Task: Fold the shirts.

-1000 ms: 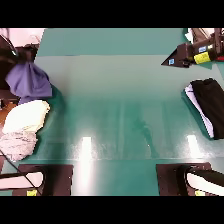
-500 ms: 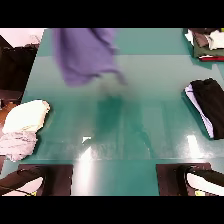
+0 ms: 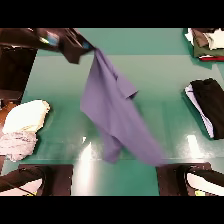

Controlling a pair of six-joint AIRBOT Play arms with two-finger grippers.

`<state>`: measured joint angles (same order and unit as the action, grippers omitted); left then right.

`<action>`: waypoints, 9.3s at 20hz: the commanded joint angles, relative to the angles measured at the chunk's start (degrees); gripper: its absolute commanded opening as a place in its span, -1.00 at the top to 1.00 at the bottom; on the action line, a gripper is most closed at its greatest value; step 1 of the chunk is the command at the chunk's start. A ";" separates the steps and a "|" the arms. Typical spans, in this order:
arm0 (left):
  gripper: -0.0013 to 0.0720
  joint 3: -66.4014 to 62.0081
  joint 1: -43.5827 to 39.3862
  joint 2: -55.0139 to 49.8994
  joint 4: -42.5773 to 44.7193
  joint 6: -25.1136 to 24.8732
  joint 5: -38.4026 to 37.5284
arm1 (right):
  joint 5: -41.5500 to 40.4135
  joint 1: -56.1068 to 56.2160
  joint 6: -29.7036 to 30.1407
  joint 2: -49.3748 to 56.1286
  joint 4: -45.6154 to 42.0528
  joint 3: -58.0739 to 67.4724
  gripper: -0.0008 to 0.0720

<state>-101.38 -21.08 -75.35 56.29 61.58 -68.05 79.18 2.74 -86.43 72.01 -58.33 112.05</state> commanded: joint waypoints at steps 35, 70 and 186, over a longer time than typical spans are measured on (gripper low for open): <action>0.13 58.55 13.57 1.09 -5.35 3.50 -0.39 | 6.10 0.00 -0.04 0.04 -0.17 -8.66 0.93; 0.91 46.77 13.57 6.60 -1.20 5.38 -3.08 | -26.08 33.38 2.60 0.74 12.57 -67.54 -0.43; -0.54 61.46 26.08 7.85 -3.08 9.88 2.56 | -10.03 -11.54 4.26 -13.88 5.73 -42.42 -0.20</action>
<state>-49.50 5.06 -70.48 58.74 73.45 -69.93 68.75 -8.78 -82.24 58.87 -52.56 69.58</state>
